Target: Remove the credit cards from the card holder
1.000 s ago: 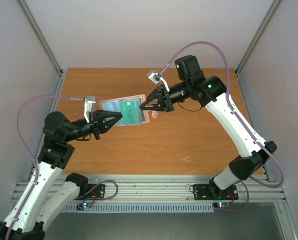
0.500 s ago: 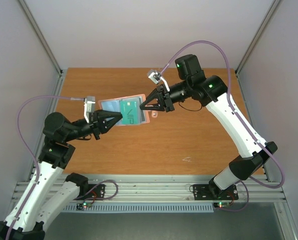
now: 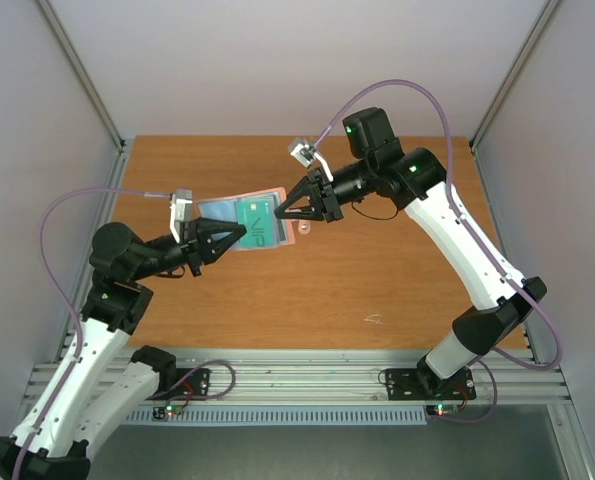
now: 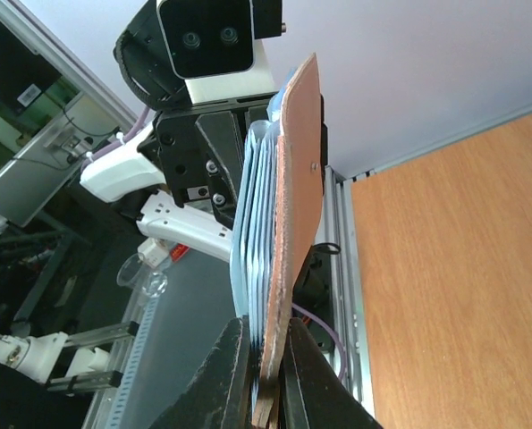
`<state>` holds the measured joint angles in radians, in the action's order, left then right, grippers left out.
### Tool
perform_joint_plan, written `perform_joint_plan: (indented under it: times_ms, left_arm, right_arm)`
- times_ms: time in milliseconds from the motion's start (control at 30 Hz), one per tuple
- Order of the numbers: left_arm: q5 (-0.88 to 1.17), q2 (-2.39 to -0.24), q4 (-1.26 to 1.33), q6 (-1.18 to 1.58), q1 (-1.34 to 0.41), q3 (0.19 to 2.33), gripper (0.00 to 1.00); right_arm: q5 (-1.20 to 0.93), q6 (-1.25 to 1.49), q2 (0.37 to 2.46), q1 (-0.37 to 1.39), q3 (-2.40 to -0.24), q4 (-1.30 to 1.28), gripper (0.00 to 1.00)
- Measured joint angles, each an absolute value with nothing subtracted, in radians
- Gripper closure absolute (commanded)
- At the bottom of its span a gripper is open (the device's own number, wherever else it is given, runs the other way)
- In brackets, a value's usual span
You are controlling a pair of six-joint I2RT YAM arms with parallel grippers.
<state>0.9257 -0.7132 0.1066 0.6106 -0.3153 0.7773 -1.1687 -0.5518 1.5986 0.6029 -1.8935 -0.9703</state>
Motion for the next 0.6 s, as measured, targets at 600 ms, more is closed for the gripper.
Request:
perform_joint_plan:
  times_ms: [600]
  left_arm:
    - [0.858,-0.701,0.043,0.612,-0.265,0.757,1.0]
  right_arm:
    - [-1.137,-0.513,1.505,0.315,-1.731,-0.896,0.99]
